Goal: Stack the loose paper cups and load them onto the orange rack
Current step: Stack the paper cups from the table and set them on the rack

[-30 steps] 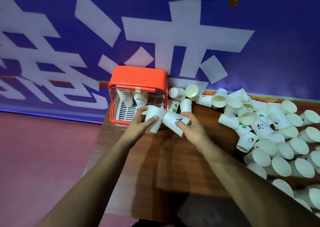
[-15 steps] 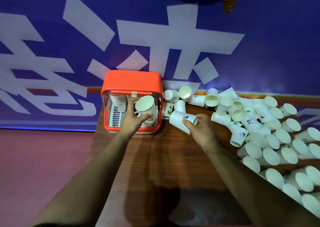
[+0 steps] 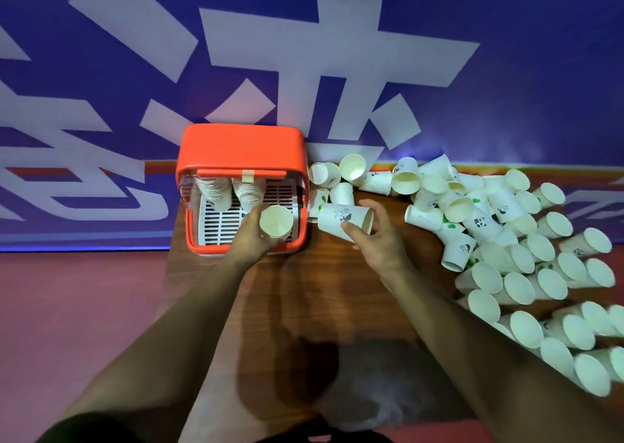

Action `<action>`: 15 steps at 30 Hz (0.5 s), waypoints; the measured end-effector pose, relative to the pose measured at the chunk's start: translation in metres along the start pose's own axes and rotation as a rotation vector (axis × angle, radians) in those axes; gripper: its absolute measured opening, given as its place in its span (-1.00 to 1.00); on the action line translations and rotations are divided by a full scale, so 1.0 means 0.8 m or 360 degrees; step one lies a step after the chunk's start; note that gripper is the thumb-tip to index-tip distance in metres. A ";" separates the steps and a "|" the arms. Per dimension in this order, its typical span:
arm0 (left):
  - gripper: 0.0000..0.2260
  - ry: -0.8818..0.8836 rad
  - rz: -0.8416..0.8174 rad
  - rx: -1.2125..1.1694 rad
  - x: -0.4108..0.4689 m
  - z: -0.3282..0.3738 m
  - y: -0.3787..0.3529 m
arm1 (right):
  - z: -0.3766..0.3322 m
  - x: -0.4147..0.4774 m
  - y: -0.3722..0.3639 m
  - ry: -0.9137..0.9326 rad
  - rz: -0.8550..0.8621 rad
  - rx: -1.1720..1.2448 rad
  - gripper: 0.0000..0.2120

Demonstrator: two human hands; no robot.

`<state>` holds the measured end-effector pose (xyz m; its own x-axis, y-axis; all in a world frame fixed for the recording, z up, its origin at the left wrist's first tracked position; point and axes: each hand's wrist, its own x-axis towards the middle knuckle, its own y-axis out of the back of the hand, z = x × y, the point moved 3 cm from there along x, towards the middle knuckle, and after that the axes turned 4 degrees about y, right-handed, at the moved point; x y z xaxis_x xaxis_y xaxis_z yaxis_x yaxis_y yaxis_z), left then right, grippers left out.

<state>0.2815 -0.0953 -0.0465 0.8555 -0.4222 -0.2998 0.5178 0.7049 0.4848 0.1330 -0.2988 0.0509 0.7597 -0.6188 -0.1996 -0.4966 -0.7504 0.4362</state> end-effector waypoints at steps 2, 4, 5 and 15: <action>-0.25 -0.0001 -0.0090 -0.0056 0.001 -0.006 0.000 | -0.007 0.007 -0.014 -0.0004 -0.0070 -0.0015 -0.58; -0.32 0.0037 -0.0158 -0.0142 0.002 -0.010 0.001 | -0.016 0.015 -0.029 0.0043 -0.0138 -0.0089 -0.54; -0.37 0.0049 -0.0174 -0.0173 0.004 -0.013 0.003 | -0.022 0.019 -0.037 0.0102 -0.0177 -0.0148 -0.50; -0.61 0.0250 -0.0247 -0.0617 0.013 -0.024 0.015 | -0.033 0.043 -0.110 0.0347 -0.0419 -0.0642 -0.35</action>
<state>0.2963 -0.0802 -0.0590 0.7411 -0.4691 -0.4803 0.5735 0.8143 0.0896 0.2142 -0.2478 0.0289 0.9279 -0.3266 -0.1798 -0.1087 -0.6983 0.7075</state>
